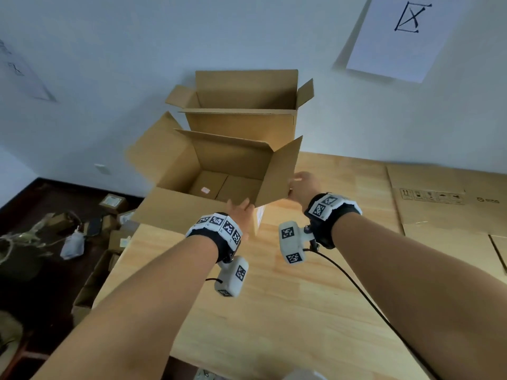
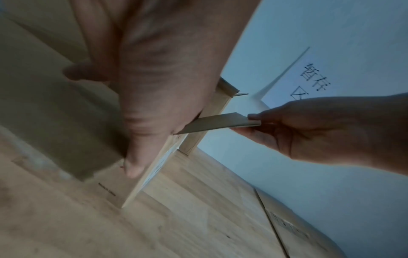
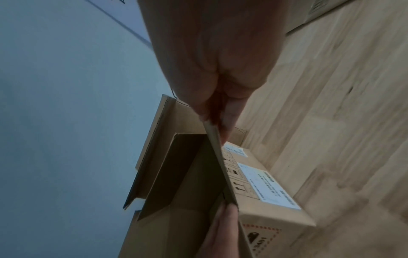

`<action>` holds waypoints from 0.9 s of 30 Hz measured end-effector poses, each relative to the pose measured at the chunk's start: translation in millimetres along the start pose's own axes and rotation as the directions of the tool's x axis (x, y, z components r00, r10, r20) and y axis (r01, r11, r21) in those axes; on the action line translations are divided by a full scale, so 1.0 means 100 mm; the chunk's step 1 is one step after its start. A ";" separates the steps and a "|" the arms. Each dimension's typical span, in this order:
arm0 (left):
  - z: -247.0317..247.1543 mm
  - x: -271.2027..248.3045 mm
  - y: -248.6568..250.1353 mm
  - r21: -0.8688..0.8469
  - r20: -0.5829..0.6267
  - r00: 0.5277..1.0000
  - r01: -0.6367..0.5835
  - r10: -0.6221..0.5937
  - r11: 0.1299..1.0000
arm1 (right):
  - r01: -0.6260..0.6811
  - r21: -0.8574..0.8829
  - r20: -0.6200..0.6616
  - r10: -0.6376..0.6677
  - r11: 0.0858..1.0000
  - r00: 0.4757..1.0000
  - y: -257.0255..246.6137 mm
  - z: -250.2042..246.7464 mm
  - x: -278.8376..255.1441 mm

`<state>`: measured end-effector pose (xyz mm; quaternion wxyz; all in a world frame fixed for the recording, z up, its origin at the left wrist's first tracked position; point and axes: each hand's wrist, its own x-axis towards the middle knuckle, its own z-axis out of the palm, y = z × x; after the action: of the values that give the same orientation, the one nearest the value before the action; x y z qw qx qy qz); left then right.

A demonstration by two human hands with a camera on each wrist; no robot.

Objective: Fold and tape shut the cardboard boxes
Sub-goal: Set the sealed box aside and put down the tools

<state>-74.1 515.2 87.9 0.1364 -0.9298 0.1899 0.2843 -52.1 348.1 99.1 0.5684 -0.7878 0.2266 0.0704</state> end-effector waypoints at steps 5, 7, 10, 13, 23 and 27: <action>-0.06 0.24 -0.05 0.005 0.022 0.998 0.053 -0.053 0.999 | -0.035 0.244 0.003 0.035 0.969 0.999 0.05 -0.14 -0.07; -0.08 0.31 -0.03 0.011 0.027 0.995 0.096 -0.096 0.995 | -0.084 0.282 -0.017 0.093 0.956 0.996 0.14 -0.30 -0.05; -0.07 0.38 0.03 0.033 0.032 0.984 0.173 -0.174 0.984 | -0.187 0.348 -0.065 0.223 0.919 0.973 0.37 -0.56 -0.05; -0.12 0.33 0.13 0.043 0.036 0.974 0.223 -0.224 0.974 | -0.224 0.366 -0.124 0.286 0.903 0.950 0.62 -0.82 -0.07; -0.66 0.03 0.82 0.034 -0.135 0.980 0.151 -0.145 0.988 | -0.220 0.377 -0.150 0.294 0.900 0.944 1.12 -1.45 -0.21; -0.90 -0.02 1.46 0.053 -0.190 0.981 0.040 -0.029 0.998 | -0.227 0.365 -0.198 0.313 0.903 0.929 1.51 -1.98 -0.31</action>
<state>-95.6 352.9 139.6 0.1487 -0.9515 0.1939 0.1866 -174.7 134.9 47.7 0.6451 -0.6425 0.4134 0.0088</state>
